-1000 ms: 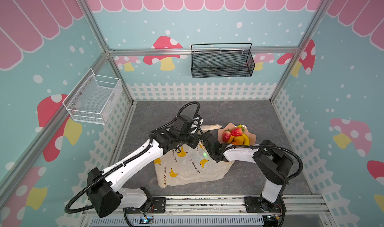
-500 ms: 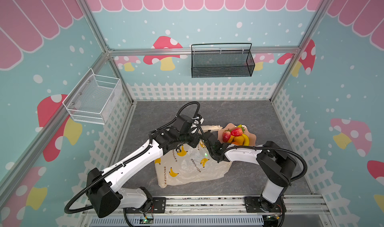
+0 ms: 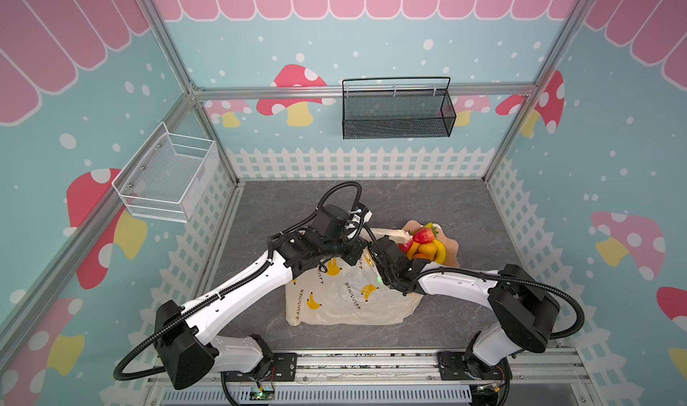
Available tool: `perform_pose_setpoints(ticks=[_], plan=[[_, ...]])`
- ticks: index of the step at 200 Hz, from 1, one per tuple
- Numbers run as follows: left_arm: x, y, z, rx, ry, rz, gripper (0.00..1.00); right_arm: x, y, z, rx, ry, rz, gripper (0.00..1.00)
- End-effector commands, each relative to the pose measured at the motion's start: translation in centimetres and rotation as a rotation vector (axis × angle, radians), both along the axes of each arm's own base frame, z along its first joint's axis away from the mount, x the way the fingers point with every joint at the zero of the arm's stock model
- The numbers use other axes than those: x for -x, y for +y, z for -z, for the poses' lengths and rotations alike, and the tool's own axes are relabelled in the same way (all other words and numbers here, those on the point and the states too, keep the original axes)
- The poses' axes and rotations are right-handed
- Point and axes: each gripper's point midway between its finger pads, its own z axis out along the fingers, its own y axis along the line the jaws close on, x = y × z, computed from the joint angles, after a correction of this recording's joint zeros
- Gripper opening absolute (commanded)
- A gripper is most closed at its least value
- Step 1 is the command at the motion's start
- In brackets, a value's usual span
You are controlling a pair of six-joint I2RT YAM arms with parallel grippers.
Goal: Place the fruits into the plastic bag
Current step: Place the fruit in the plastic bag.
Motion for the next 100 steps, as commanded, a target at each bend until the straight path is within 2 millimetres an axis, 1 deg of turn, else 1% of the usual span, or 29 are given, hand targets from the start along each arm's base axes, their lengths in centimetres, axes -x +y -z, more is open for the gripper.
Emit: perform_pose_setpoints(ticks=[1,29,51,73,100], plan=[[-1.0,3.5,2.6,-0.133,-0.002,-0.116,0.00,-0.7,-1.3,-1.0,0.032,-0.049,0.052,1.00],[-1.2,4.4,3.2,-0.162,0.003,-0.143,0.00,-1.4,-2.6,-1.0,0.071,-0.066,0.113,0.98],[-1.3,4.9,3.6,-0.173,0.008,-0.160,0.00,-1.2,-3.4,-0.6,0.099,-0.066,0.120,0.98],[-1.1,4.8,3.7,-0.169,0.012,-0.146,0.00,-1.1,-4.3,-0.3,0.133,-0.071,0.139,0.98],[-0.9,4.6,3.5,-0.159,0.010,-0.132,0.00,-1.6,-5.5,-0.9,0.142,-0.089,0.196,0.98]])
